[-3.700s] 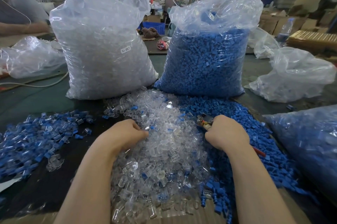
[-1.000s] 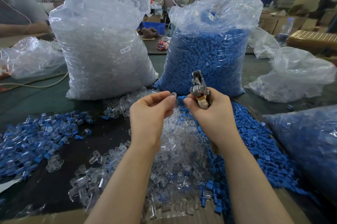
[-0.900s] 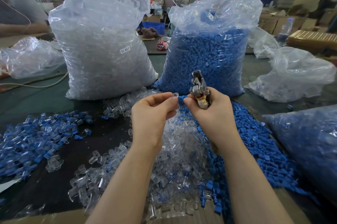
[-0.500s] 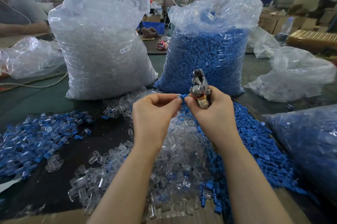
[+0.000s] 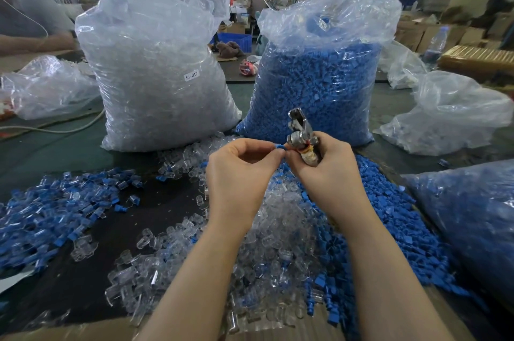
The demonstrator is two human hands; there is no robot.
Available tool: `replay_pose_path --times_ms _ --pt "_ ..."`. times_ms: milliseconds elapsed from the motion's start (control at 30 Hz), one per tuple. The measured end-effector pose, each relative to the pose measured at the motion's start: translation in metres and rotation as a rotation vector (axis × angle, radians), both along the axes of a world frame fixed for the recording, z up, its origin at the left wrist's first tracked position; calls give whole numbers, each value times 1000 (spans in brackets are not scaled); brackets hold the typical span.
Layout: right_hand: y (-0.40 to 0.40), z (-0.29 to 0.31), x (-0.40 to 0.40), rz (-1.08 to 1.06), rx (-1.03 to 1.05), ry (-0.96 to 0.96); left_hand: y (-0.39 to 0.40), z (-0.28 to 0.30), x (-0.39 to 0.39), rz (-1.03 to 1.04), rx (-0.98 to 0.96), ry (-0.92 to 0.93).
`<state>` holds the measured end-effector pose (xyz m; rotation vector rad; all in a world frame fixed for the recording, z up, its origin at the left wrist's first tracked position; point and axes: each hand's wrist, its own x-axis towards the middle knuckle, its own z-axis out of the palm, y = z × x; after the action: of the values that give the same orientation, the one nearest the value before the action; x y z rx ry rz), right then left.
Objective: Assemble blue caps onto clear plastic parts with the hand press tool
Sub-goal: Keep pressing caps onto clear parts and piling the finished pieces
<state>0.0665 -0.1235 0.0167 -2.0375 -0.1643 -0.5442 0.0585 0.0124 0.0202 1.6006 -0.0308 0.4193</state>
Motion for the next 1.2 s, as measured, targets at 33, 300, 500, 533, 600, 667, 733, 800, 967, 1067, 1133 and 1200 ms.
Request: replay_pose_path --times_ms 33,300,500,533,600,667,733,800,967,1067,1133,1200 --pt "-1 0 0 13 2 9 0 0 0 1 6 -3" --pt "-9 -3 -2 82 -24 163 4 0 2 -44 -101 25" --pt "-6 -2 -1 165 -111 197 6 0 2 -101 -91 5" --pt "-6 -2 -2 177 -119 199 6 0 2 -106 -88 1" --pt "-7 -3 -2 190 -130 201 6 0 2 -115 -86 -6" --pt "-7 -3 -2 187 -145 199 7 0 3 -124 -86 -10" --pt "-6 -3 -2 173 -170 197 7 0 3 -133 -91 -15" --pt "-6 -3 -2 166 -187 195 7 0 2 -141 -93 -23" --pt "-7 -4 -1 170 -206 183 9 1 2 -164 -84 -25" --pt "-6 -4 -1 154 -226 160 10 1 3 -163 -82 -29" --pt "-5 -4 -2 142 -236 151 10 1 3 -161 -77 -29" --pt "-5 -4 -2 139 -245 153 10 0 3 -156 -71 -27"
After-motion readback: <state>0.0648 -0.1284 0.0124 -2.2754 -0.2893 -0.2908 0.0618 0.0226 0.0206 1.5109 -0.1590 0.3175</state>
